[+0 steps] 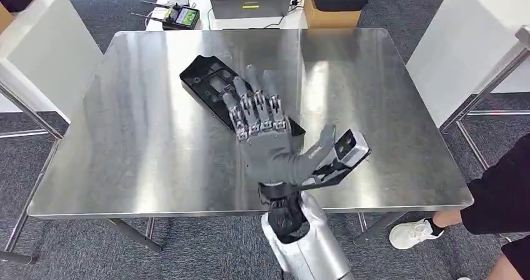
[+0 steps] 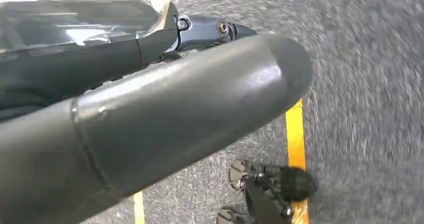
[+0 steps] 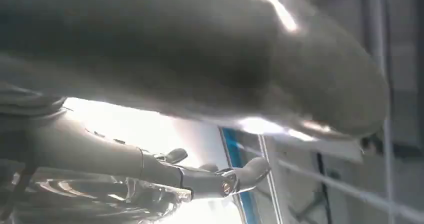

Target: Take the parts from the cabinet and place them on the table.

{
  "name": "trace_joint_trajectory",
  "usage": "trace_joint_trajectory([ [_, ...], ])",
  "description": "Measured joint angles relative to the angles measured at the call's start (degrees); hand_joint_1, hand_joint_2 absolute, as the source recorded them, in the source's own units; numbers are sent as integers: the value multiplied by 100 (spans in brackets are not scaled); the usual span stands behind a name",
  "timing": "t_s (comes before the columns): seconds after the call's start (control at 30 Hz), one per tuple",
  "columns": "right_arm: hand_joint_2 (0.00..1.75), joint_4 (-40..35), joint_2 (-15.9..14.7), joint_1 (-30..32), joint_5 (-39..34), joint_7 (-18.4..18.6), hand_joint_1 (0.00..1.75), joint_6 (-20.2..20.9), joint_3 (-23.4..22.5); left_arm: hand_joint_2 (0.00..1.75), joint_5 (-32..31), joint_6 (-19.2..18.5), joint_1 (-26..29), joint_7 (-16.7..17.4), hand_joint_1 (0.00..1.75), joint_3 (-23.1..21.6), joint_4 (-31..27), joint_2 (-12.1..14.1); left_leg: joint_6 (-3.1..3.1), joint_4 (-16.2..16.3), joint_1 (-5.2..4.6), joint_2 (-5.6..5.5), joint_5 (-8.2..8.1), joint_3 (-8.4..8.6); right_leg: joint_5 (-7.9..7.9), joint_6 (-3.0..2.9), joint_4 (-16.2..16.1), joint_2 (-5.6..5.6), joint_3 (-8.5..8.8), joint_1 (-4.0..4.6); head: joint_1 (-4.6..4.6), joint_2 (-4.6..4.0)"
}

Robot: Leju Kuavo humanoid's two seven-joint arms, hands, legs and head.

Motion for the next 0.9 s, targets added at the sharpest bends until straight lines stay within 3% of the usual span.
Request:
trace_joint_trajectory([
  [0.17,0,-436,-271,327,122,-362,0,-59,866,0,231,474,-3,92,0,338,-2,-17,14,4,-8,1,-22,0,-2,2,-5,4,0,-16,0,0],
  [0.33,0,-443,-393,346,109,-404,0,-59,1305,0,354,717,-6,94,0,586,-9,-37,43,9,-28,0,-39,1,-11,23,-6,4,5,-40,2,0],
  [0.4,0,-439,-411,337,102,-404,0,-59,1407,0,385,760,-5,94,0,664,-22,-50,72,11,-50,-1,-49,3,-14,34,-8,3,8,-60,0,0],
  [0.47,0,-439,-420,310,96,-404,0,-59,1492,0,391,795,-5,103,0,721,-24,-57,127,9,-74,-1,-18,11,10,93,-29,4,22,-85,-2,0],
  [0.5,0,-439,-420,295,89,-404,0,-59,1538,0,398,806,-7,107,0,741,-26,-63,167,-73,-50,6,23,50,5,106,-29,5,30,-38,-4,0],
  [0.57,0,-441,-444,292,89,-404,0,-59,1571,0,400,817,-14,109,0,773,-26,-96,213,-157,7,38,71,111,-262,75,311,-11,-103,-55,24,0],
  [0.63,0,-437,-461,297,89,-404,0,-59,1601,0,400,819,-20,109,0,811,-26,-114,212,-156,12,42,73,94,-669,34,1199,-12,-506,-81,30,0],
  [0.67,0,-434,-474,305,89,-404,0,-61,1615,0,400,819,-20,109,0,815,-26,-122,207,-155,12,50,77,78,-804,53,1612,-12,-692,-104,28,0],
  [0.7,0,-430,-489,317,89,-404,0,-61,1636,0,400,819,-17,114,0,824,-26,-129,194,-154,21,52,86,70,-801,106,1739,-13,-731,-125,31,0],
  [0.73,0,-428,-494,324,89,-404,0,-66,1650,0,404,822,-16,114,0,833,-26,-140,175,-154,35,51,98,62,-713,170,1604,-16,-647,-152,28,0],
  [0.77,0,-426,-498,322,85,-404,0,-72,1662,0,409,832,-16,116,0,843,-26,-149,149,-150,55,48,114,54,-536,255,1221,-18,-435,-184,31,0],
  [0.83,0,-426,-498,312,83,-404,0,-96,1687,0,409,856,-18,116,0,850,-26,-157,69,-137,96,37,143,43,-203,392,150,-47,162,-255,33,0],
  [0.87,0,-426,-500,310,74,-404,0,-118,1696,0,415,872,-15,109,0,852,-31,-144,13,-128,82,28,157,28,-203,355,-18,-52,294,-252,44,0],
  [0.9,0,-421,-503,313,70,-404,0,-129,1717,0,420,892,-17,100,0,854,-35,-153,-38,-122,86,26,179,28,-79,322,63,1,237,-172,53,0],
])
